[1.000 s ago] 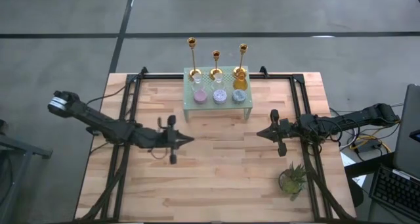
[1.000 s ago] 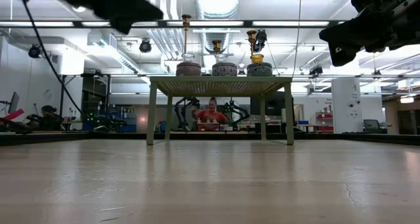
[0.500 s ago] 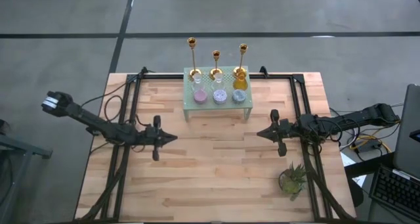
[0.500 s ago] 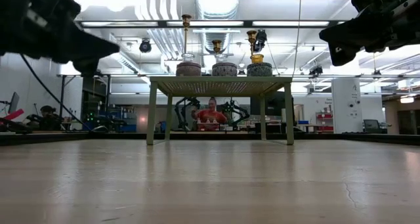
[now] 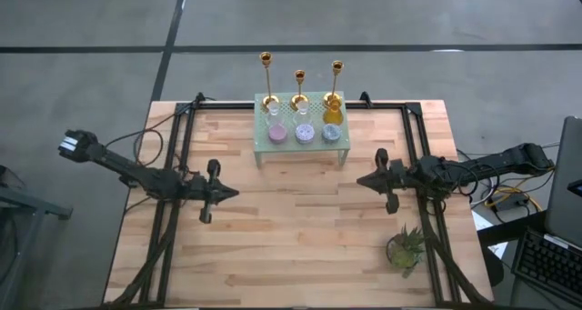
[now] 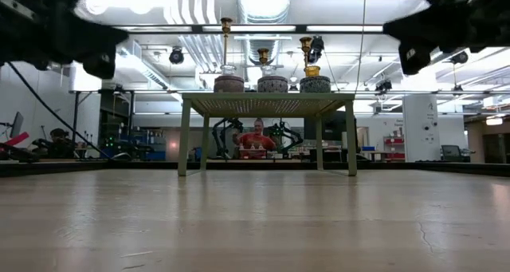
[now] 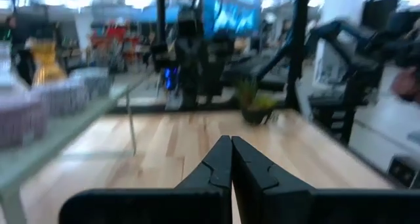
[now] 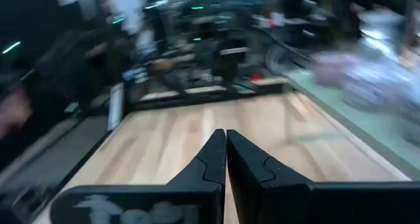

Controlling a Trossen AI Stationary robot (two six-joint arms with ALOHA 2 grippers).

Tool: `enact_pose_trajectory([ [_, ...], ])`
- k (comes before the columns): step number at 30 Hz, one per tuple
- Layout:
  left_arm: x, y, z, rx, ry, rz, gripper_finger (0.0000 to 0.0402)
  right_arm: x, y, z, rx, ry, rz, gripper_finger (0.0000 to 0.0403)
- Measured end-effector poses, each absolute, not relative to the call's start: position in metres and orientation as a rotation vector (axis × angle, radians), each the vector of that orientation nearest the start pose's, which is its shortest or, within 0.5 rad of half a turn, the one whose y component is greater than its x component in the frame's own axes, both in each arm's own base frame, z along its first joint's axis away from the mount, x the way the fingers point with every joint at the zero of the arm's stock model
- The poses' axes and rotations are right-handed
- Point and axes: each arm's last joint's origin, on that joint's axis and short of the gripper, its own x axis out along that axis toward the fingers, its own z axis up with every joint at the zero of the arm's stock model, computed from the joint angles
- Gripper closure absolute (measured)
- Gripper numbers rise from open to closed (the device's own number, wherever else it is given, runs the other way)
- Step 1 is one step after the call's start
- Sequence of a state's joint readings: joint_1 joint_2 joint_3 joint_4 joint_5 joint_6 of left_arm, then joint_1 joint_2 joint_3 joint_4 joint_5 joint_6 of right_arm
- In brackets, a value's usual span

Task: Pick & Place candle stick holders
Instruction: Return to Home Position

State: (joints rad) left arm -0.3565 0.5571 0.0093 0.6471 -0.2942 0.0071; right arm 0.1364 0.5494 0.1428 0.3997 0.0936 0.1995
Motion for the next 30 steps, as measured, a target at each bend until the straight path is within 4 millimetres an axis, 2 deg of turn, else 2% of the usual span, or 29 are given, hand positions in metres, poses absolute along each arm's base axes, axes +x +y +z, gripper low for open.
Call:
enact_pose_trajectory([
  [4,0.12,-0.036,0.18,-0.013,-0.117,-0.072,0.0396,0.138,0.021,0.199,0.034,0.009,0.195,0.0394],
  [9,0.112,-0.032,0.17,-0.042,-0.017,-0.035,0.0394,0.135,0.018,0.203,0.005,-0.03,0.136,0.0394],
  [16,0.101,-0.027,0.172,-0.02,-0.047,-0.001,0.0393,0.131,0.018,0.191,-0.004,-0.029,0.132,0.0394],
  [22,0.093,-0.02,0.179,0.02,-0.128,0.125,0.0392,0.118,0.017,0.187,0.003,-0.17,0.161,0.0394],
  [26,0.092,-0.017,0.179,-0.004,-0.125,0.211,0.0392,0.113,0.016,0.184,0.011,-0.162,0.157,0.0394],
  [30,0.092,-0.018,0.174,0.035,-0.081,0.213,0.0392,0.11,0.015,0.183,0.045,-0.152,0.159,0.0394],
])
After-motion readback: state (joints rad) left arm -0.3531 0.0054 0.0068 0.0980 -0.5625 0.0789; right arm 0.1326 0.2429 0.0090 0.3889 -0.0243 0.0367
